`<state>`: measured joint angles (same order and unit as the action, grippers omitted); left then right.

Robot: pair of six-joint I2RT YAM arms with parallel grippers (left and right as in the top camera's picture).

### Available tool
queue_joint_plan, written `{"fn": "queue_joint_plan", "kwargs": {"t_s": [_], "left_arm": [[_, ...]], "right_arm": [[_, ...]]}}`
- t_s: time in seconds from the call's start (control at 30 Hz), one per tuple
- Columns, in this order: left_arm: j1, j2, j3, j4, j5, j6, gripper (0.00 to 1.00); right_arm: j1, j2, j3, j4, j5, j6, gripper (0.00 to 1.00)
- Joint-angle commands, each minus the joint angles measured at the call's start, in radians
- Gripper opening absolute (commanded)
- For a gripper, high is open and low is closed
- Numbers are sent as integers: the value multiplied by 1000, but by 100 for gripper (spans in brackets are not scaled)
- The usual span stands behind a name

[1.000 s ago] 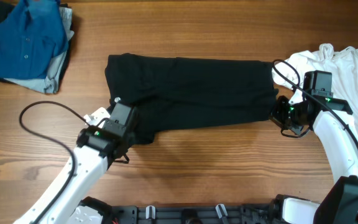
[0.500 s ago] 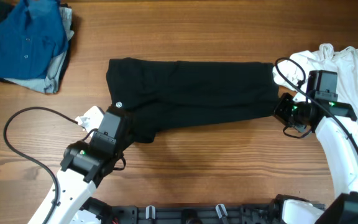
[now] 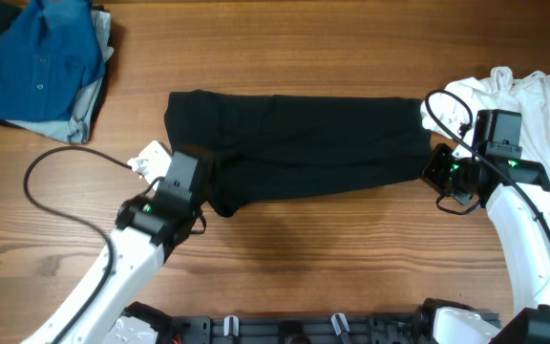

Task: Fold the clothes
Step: 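Lift the near hem with both grippers and fold it toward the far edge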

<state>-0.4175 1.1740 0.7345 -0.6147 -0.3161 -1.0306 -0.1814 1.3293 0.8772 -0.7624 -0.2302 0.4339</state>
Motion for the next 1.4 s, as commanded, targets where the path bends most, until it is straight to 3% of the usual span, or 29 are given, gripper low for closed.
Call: {"fn": "queue_joint_plan", "kwargs": {"t_s": [0.0, 0.43, 1.03, 1.37], "left_arm": [[46, 71, 12, 65, -5, 10, 4], [196, 86, 12, 287, 39, 113, 4], [200, 352, 12, 556, 136, 114, 4], [200, 362, 18, 598, 124, 151, 4]], "right_arm": [[-1, -17, -2, 24, 29, 8, 4], [-1, 56, -2, 173, 70, -16, 4], [1, 249, -2, 331, 74, -60, 4], [32, 255, -2, 444, 75, -74, 4]]}}
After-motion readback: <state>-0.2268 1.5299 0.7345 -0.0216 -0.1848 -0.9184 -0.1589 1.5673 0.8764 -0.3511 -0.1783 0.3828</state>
